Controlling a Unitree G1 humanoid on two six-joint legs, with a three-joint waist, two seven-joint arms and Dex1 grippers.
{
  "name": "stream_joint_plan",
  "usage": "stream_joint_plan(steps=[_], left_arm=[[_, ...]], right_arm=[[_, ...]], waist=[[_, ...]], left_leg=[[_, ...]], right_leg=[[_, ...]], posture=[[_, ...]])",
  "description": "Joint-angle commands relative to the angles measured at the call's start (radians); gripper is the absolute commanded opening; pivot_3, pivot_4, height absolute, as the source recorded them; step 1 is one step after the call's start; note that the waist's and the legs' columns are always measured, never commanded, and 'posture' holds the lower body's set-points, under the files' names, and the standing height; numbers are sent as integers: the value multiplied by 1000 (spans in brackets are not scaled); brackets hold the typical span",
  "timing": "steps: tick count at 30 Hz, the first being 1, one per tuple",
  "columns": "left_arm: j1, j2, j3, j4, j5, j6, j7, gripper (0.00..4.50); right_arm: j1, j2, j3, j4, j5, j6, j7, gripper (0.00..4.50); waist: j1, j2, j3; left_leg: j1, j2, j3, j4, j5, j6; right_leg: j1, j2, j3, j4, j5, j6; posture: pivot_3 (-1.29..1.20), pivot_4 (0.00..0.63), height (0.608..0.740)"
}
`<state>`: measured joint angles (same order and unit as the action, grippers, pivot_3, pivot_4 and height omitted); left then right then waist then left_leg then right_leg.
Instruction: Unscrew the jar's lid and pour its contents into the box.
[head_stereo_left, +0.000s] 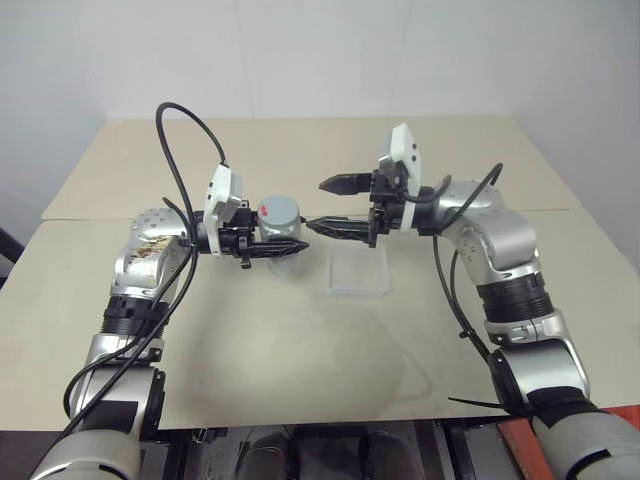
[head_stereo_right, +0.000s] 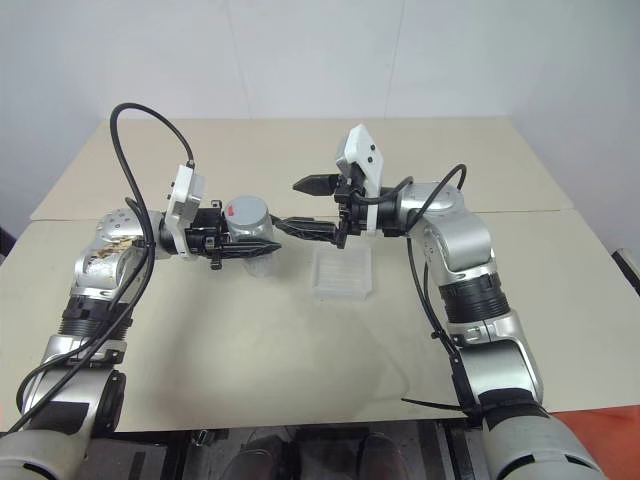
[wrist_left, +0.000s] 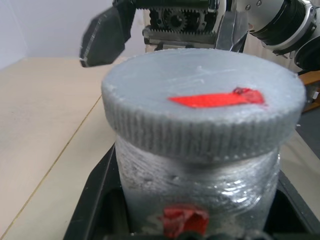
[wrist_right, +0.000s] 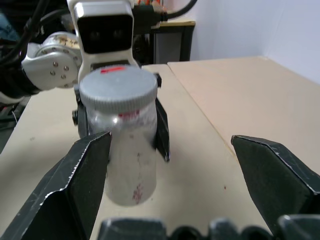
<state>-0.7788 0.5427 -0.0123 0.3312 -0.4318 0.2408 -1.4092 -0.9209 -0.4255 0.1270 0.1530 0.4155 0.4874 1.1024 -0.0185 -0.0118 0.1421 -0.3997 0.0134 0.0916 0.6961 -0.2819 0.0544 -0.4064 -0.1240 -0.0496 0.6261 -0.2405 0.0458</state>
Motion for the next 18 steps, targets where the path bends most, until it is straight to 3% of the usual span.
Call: stream_joint_plan(steps=[1, 10, 18], left_arm=[[-22, -1, 12, -7, -8, -12, -2, 2030], [-33, -17, 5, 11, -3, -19, -2, 2030], [-35, -22, 5, 15, -2, -24, -4, 2030]], right_arm=[[-3, -8, -35, -103, 54, 5, 26, 4463], [-22, 57, 6, -194, 54, 74, -57, 4463], [-65, 118, 47, -149, 10, 101, -136, 4463]], waist=[[0, 0, 0], [0, 0, 0], [0, 0, 0]], left_leg=[[0, 0, 0, 0, 0, 0], [0, 0, 0, 0, 0, 0], [0, 0, 0, 0, 0, 0]], right_leg=[[0, 0, 0, 0, 0, 0], [0, 0, 0, 0, 0, 0], [0, 0, 0, 0, 0, 0]], posture=[[0, 150, 740], [0, 150, 740], [0, 150, 740]])
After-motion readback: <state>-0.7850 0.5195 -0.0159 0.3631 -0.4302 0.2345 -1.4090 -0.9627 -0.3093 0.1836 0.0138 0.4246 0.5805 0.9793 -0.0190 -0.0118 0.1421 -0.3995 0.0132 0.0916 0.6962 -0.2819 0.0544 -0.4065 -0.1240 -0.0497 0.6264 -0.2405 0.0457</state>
